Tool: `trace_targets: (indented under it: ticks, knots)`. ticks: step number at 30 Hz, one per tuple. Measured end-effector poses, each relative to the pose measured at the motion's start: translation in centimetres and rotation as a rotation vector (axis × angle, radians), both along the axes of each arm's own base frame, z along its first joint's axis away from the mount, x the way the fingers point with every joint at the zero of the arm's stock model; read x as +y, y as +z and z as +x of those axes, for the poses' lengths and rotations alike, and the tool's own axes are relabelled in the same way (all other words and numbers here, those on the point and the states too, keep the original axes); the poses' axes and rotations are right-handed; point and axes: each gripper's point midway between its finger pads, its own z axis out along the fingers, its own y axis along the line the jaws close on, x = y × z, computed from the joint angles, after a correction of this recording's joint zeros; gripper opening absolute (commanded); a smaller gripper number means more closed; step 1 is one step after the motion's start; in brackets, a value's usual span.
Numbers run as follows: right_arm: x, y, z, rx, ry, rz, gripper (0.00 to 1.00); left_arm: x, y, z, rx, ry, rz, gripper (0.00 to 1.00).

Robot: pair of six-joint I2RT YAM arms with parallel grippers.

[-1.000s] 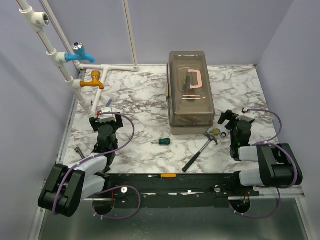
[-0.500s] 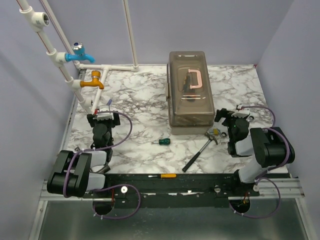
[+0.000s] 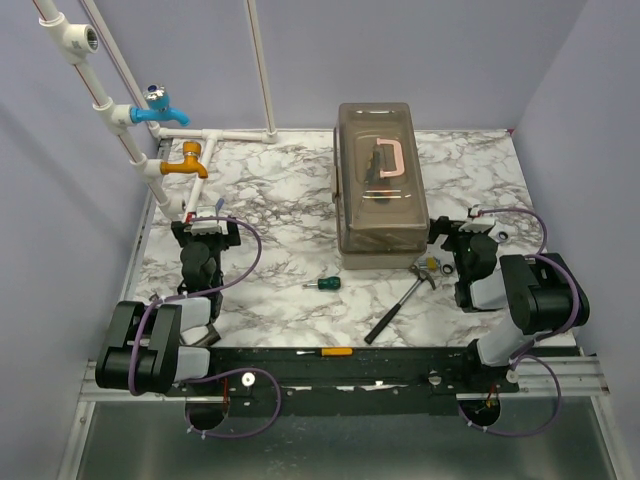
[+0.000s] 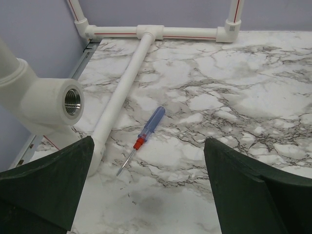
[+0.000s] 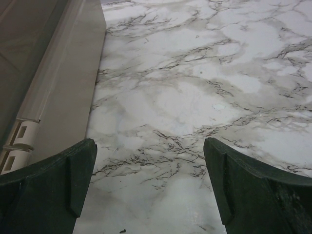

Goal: Pack the tool kit

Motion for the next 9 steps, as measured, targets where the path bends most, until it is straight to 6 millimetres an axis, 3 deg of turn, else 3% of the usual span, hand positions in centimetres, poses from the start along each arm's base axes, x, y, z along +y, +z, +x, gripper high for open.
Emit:
trace_targets:
  ticks: [9]
  knots:
    - [0.01,0.00,0.00,0.000,0.001,-0.001,1.00,-0.20,0.03,0.07,0.000,-0.014,0.000,0.98]
